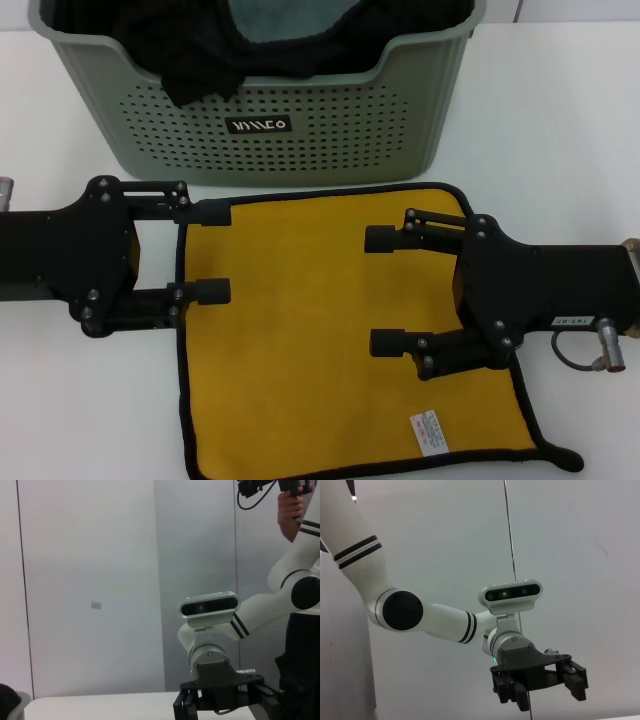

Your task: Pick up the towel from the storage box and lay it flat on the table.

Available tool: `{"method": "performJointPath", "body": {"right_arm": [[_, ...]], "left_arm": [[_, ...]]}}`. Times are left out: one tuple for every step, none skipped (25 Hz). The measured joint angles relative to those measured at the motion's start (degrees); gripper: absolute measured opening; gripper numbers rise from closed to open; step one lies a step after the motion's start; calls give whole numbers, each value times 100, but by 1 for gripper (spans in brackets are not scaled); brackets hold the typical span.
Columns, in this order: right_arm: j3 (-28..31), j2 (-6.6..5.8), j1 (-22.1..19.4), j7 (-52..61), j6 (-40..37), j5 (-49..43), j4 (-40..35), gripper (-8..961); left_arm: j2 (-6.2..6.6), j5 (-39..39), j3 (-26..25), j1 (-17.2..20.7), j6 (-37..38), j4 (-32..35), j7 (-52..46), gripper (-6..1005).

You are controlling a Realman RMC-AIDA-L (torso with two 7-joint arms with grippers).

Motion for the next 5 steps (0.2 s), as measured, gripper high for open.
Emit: {"method": "performJointPath", "body": {"right_arm": [[0,-2,8,-2,0,0,3,870],[-1,-4,18,-6,0,0,6,870],[-2,-5,21,-15,1,1,8,870],[-2,-7,25,-28,6,1,10,870],[-3,-6,33,-43,14,2,12,870]], "left_arm": [[10,-7,0,-7,1,-20,-22,587],[21,-17,0,-19,2,-50,-51,587],[31,-22,0,-34,3,-91,-76,587],[37,-23,1,-46,3,-120,-92,587],[39,-24,4,-61,4,-145,-104,587]]}}
